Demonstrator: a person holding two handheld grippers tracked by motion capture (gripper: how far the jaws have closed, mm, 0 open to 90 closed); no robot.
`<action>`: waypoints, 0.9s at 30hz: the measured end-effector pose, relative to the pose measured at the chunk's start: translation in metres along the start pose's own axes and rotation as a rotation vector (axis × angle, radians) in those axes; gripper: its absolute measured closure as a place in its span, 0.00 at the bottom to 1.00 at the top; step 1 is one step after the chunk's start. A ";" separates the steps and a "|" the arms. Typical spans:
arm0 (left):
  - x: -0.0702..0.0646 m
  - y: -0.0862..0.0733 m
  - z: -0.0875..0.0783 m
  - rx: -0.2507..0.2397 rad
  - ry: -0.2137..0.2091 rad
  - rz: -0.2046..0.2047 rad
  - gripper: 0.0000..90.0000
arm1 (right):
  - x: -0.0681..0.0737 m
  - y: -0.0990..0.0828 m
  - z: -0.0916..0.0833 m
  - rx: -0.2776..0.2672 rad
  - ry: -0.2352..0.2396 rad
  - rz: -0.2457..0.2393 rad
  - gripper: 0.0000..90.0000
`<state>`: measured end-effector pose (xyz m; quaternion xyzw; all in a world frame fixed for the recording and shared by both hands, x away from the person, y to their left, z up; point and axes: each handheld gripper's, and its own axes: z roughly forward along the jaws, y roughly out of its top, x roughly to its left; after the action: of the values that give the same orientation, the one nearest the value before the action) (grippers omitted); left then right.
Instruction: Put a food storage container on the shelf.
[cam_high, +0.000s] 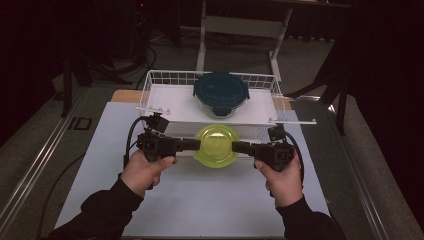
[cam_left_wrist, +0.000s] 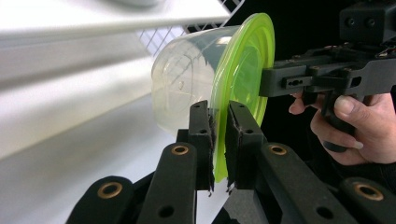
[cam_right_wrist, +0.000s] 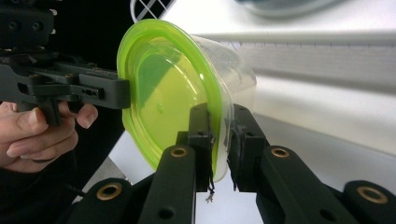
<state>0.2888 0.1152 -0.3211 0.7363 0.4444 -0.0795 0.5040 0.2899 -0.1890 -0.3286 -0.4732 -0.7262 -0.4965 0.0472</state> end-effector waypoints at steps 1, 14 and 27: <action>-0.002 0.003 -0.001 -0.005 0.002 0.007 0.91 | 0.002 0.003 -0.002 -0.006 -0.001 -0.006 0.89; -0.015 0.053 -0.018 -0.063 -0.010 0.053 0.91 | 0.022 0.051 -0.020 -0.079 -0.029 -0.042 0.89; -0.010 0.101 -0.018 -0.086 0.011 0.072 0.91 | 0.023 0.100 -0.019 -0.110 -0.080 -0.042 0.89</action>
<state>0.3511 0.1139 -0.2390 0.7300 0.4234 -0.0379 0.5351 0.3431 -0.1834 -0.2391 -0.4792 -0.7090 -0.5171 -0.0184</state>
